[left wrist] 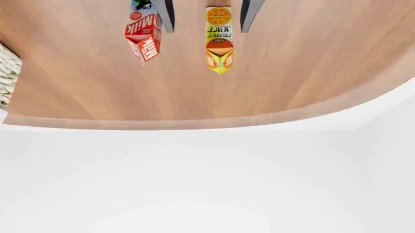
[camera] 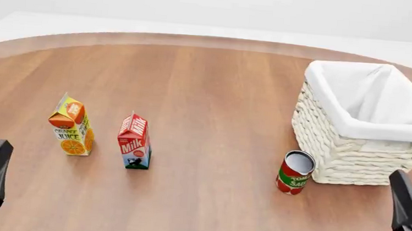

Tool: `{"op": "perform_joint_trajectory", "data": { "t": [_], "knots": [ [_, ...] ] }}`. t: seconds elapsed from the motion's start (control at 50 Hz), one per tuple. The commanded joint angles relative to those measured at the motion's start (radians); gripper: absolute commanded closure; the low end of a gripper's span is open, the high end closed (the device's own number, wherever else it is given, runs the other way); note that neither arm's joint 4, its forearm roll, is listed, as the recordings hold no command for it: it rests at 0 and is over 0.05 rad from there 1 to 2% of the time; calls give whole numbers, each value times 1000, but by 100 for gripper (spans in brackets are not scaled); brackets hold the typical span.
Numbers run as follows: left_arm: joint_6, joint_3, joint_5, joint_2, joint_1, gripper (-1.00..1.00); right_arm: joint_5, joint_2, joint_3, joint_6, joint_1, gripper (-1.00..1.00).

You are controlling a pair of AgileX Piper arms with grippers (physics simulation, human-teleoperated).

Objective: Pick the milk and place it in the basket.

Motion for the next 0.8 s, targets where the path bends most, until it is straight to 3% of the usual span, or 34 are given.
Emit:
{"op": "perform_joint_trajectory", "data": {
  "t": [0.02, 0.38, 0.8],
  "knots": [
    [0, 0, 0, 0, 0, -100, 40, 75, -67, 7, 45, -100],
    [0, 0, 0, 0, 0, -100, 147, 196, -269, 24, 193, -100],
    [0, 0, 0, 0, 0, -100, 157, 439, -460, 25, 395, -100]
  ]
}}
